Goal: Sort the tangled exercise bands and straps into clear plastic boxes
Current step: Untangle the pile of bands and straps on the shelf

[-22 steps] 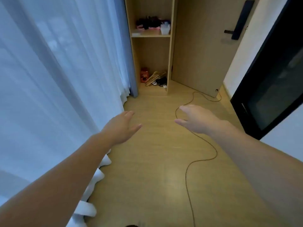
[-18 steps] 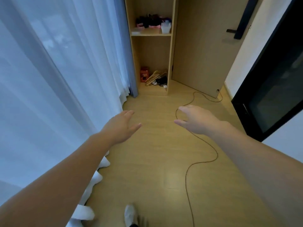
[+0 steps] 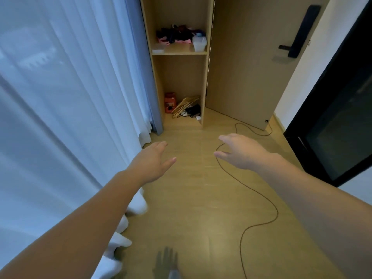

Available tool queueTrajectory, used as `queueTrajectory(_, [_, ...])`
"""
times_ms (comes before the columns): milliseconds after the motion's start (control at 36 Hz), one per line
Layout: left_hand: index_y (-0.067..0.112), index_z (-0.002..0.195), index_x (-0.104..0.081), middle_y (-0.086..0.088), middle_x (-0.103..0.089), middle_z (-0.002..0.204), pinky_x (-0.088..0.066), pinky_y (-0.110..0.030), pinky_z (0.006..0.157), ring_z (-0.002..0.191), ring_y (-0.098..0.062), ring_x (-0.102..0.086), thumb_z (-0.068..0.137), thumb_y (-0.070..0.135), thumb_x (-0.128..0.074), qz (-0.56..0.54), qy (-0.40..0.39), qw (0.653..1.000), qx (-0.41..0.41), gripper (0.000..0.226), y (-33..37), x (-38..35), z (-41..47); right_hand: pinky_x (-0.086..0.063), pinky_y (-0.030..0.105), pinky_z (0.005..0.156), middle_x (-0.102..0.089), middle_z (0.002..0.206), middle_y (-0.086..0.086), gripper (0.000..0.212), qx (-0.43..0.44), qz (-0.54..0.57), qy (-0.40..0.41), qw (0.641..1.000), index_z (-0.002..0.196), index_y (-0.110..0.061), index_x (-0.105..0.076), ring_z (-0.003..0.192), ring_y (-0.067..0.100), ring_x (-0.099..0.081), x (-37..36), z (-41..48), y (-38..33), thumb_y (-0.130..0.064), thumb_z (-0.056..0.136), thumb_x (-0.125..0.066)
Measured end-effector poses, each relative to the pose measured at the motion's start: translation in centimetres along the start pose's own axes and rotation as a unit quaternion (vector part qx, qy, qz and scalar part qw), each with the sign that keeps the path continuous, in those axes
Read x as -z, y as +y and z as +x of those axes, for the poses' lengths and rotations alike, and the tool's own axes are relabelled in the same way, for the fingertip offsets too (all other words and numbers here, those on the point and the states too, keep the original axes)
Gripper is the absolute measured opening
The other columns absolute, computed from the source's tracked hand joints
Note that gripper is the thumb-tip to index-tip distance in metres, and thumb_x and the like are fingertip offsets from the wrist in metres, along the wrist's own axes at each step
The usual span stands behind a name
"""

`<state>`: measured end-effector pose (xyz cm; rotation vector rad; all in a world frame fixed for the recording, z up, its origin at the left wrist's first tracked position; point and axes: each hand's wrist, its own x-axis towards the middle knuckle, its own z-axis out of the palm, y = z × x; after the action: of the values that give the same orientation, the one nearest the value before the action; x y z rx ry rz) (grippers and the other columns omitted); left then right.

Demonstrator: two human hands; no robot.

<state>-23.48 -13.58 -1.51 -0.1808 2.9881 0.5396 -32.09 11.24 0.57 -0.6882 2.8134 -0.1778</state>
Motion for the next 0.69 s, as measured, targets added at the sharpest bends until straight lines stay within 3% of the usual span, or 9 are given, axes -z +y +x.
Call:
queueTrajectory(444, [0.020, 0.151, -0.025, -0.001, -0.032, 0.154, -0.034, -0.035, 0.111, 0.138, -0.018, -0.036, 0.094, 0.054, -0.045, -0.005, 0.008, 1.000, -0.029, 0.069, -4.6, 2.9, 15.7, -0.034, 0.040, 0.111, -0.031, 0.155, 0.001, 0.071, -0.051, 0.066, 0.020, 0.996, 0.150, -0.022, -0.028, 0.141, 0.021, -0.031, 2.4, 15.0, 1.8, -0.058, 0.092, -0.046])
queueTrajectory(556, [0.018, 0.151, -0.025, -0.001, -0.031, 0.154, -0.033, -0.035, 0.112, 0.139, -0.018, -0.034, 0.095, 0.053, -0.045, -0.002, 0.009, 1.000, -0.019, 0.069, -4.6, 2.9, 20.7, -0.041, 0.041, 0.104, -0.032, 0.154, 0.002, 0.070, -0.045, 0.057, 0.024, 0.997, 0.150, -0.022, -0.028, 0.134, 0.023, -0.040, 3.5, 20.2, 3.8, -0.058, 0.092, -0.046])
queueTrajectory(694, [0.019, 0.150, -0.026, 0.000, -0.033, 0.154, -0.034, -0.035, 0.110, 0.137, -0.018, -0.037, 0.094, 0.055, -0.045, -0.005, 0.024, 1.000, -0.005, 0.069, -3.8, 3.6, 27.8, -0.042, 0.040, 0.104, -0.035, 0.152, 0.002, 0.067, -0.023, 0.046, 0.025, 0.998, 0.149, -0.023, -0.030, 0.135, 0.023, -0.039, 5.6, 26.8, 6.6, -0.057, 0.093, -0.047])
